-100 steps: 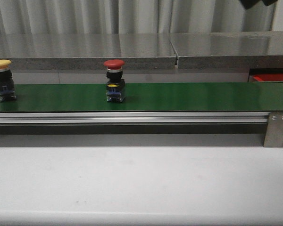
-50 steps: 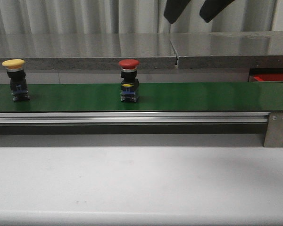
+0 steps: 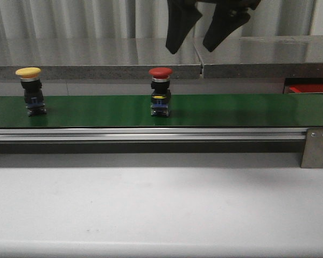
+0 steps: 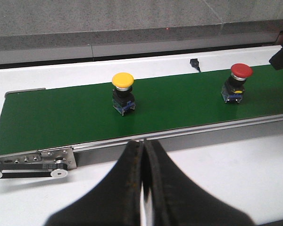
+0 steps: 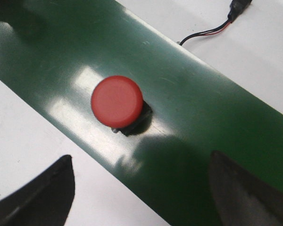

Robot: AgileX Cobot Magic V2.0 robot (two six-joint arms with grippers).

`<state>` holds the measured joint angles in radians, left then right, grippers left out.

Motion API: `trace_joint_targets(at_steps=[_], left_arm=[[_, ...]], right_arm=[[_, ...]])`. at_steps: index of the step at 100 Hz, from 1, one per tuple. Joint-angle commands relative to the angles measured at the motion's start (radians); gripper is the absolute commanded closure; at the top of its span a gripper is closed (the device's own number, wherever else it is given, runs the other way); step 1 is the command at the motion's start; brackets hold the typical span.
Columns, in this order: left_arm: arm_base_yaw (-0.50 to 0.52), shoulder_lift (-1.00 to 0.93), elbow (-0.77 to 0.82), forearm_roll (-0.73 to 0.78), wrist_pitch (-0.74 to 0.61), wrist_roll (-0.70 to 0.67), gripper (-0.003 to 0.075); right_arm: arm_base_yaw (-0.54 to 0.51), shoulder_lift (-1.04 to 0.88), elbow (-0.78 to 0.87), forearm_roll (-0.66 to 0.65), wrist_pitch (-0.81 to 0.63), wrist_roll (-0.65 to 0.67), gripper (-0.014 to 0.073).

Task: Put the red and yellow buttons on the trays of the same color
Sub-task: 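Lower the right gripper onto the red push-button and grasp it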

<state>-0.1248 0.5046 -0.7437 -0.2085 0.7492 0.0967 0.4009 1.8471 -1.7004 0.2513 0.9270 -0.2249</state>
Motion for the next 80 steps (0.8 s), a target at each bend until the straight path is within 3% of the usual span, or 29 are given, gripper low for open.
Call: trace_joint_targets(at_steps=[1, 39, 46, 63, 80], left_arm=[[-0.007, 0.005, -0.026, -0.013, -0.066, -0.001, 0.0741], [-0.007, 0.005, -0.026, -0.013, -0.066, -0.001, 0.0741], [-0.007, 0.005, -0.026, -0.013, -0.066, -0.001, 0.0741], [-0.007, 0.005, -0.026, -0.013, -0.066, -0.001, 0.0741], [-0.007, 0.005, -0.026, -0.013, -0.066, -0.001, 0.0741]], right_arm=[[0.017, -0.017, -0.052, 0.028, -0.037, -0.005, 0.0012], [0.031, 0.089, -0.100, 0.022, -0.109, -0.005, 0.0026], [0.026, 0.089, -0.100, 0.022, -0.107, -0.005, 0.0106], [0.023, 0.089, -0.100, 0.015, -0.086, -0.005, 0.0402], [0.023, 0.084, -0.100, 0.015, -0.086, -0.005, 0.0508]])
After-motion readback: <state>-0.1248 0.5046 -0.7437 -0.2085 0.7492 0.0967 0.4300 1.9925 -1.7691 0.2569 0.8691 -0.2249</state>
